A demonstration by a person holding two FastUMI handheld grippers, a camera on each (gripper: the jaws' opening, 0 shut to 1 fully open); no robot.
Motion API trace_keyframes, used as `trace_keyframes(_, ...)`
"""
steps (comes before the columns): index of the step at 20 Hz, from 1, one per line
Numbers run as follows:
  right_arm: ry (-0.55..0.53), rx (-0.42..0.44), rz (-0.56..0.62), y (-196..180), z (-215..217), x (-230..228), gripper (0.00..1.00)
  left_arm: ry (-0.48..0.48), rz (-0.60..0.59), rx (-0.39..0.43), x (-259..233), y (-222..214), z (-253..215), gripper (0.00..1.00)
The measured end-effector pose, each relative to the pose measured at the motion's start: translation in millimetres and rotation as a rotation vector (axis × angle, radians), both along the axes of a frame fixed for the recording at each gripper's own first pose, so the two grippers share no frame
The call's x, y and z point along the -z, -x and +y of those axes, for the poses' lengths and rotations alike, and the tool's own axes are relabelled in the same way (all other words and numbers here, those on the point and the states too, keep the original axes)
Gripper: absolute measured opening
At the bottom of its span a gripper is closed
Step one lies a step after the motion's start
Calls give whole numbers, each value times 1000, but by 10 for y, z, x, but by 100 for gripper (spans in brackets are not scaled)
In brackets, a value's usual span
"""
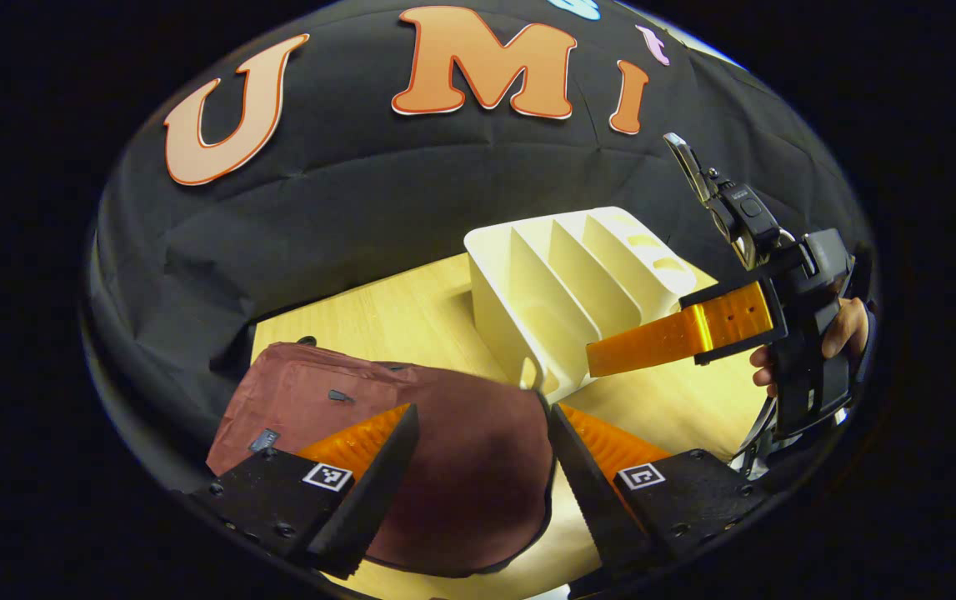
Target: Open the schoolbag, grab two books from the bookshelf and put them into the schoolbag.
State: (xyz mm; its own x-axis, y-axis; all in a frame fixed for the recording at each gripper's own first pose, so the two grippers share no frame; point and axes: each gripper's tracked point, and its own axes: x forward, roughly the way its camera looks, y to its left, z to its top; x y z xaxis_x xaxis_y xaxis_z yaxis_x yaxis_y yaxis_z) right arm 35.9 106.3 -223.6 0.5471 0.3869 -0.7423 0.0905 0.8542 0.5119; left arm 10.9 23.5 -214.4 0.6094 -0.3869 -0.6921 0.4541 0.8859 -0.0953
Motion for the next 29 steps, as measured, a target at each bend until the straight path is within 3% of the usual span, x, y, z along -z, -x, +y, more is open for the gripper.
trace_keyframes(4, 87, -6, -113, -119, -297, -237, 97, 11, -59, -45, -178, -40, -210, 99)
trace_keyframes(8, 205, -5, -231, -238, -629, -467, 97, 13, -139, -162, -365, -183, -314, 99)
trace_keyframes(12, 313, 17, -382, -374, -959, -847, 97, 50, -242, -234, -772, -285, -529, 99)
trace_keyframes(15, 381, 36, -495, -455, -1148, -1194, 97, 11, -332, -300, -1053, -372, -543, 99)
trace_keyframes(22, 517, 84, -663, -483, -1485, -1733, 97, 24, -529, -412, -1674, -460, -570, 98)
trace_keyframes(26, 598, 111, -771, -484, -1529, -2001, 97, 88, -694, -431, -2103, -473, -695, 100)
trace_keyframes(29, 610, 145, -851, -455, -1518, -2212, 97, 88, -741, -426, -2215, -448, -727, 96)
